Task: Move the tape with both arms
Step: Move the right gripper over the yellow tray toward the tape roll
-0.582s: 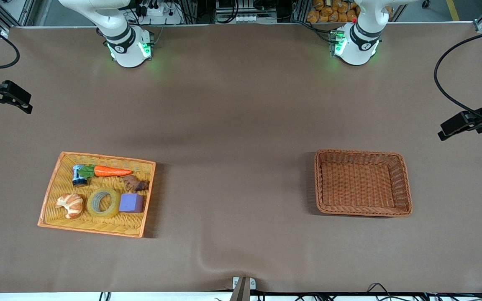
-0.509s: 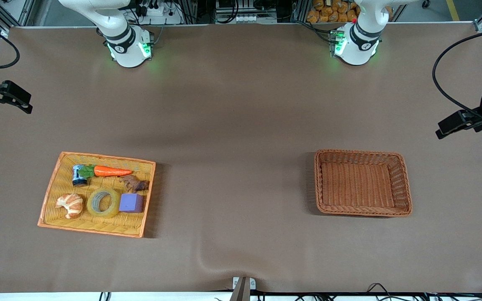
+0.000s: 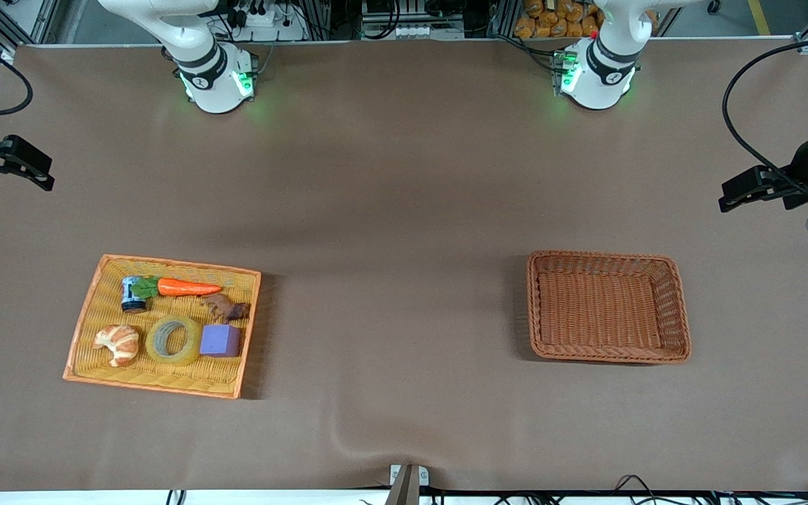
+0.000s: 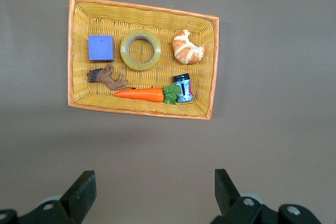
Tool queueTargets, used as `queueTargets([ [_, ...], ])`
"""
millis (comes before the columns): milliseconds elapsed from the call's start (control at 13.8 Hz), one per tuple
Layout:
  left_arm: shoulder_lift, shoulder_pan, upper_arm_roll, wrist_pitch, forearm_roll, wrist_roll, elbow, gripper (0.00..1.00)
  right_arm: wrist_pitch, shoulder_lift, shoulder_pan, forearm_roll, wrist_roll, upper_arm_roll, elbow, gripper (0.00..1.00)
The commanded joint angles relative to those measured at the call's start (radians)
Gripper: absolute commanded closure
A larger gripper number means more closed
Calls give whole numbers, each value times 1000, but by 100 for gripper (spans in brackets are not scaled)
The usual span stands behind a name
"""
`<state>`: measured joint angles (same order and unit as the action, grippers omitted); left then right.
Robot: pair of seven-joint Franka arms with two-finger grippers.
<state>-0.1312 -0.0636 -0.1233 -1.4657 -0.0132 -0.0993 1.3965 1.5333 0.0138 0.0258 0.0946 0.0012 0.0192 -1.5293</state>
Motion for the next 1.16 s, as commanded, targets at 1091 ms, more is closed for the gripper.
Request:
queueTargets([
  [1091,159,-8,-25,-76,-5,7,142,0,-71,-15,68,5,5,-2,31,0],
])
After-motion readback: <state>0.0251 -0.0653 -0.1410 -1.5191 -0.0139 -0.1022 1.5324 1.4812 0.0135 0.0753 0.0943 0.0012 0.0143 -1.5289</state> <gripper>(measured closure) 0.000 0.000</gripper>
